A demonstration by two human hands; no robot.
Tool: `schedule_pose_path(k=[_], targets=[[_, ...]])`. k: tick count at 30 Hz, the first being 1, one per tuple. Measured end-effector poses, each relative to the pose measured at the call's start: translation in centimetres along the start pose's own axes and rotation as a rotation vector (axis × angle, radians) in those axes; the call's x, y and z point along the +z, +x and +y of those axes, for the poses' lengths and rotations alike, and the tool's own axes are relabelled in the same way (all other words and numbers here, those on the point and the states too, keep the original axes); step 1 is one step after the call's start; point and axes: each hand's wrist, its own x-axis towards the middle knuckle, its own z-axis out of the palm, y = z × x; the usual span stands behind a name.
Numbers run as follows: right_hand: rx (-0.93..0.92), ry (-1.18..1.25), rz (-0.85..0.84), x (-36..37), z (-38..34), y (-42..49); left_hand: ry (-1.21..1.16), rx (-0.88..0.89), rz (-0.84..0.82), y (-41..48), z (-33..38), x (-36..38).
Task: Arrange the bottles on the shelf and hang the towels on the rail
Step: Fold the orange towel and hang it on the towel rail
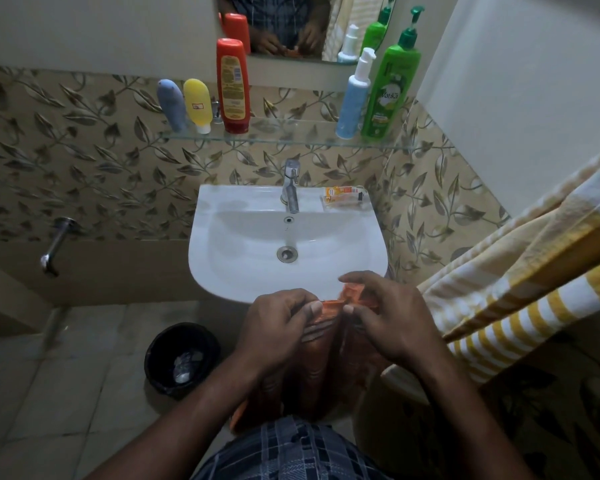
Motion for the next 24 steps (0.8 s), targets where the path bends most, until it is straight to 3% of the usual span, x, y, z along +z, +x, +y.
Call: schedule_pose_path(k=[3, 9, 12, 15, 19, 24], targets=[[-0.088, 0.028, -0.112, 1.1, -1.5, -0.4, 0.036, 0.08, -0.048, 0.0, 0.6, 0.2], [0.049, 0.029, -0.109, 1.7, -1.3, 0.5, 0.03, 0.149, -0.074, 0.2, 0.9, -0.7], [0.076, 0.023, -0.043, 1.3, -0.4, 0.8, -0.002, 0.081, -0.053, -0.1, 0.5, -0.9], [0.129, 0.167, -0.017, 0.9, 0.0, 0.9, -0.026, 0.019, -0.071, -0.3, -0.1, -1.4], [0.084, 0.23, 0.011, 1.1, -0.1, 1.0, 0.073, 0.089, -0.074, -0.4, -0.1, -1.7], [0.013, 0.138, 0.042, 0.0, -0.6, 0.9, 0.244, 0.202, -0.057, -0.5, -0.1, -2.1]])
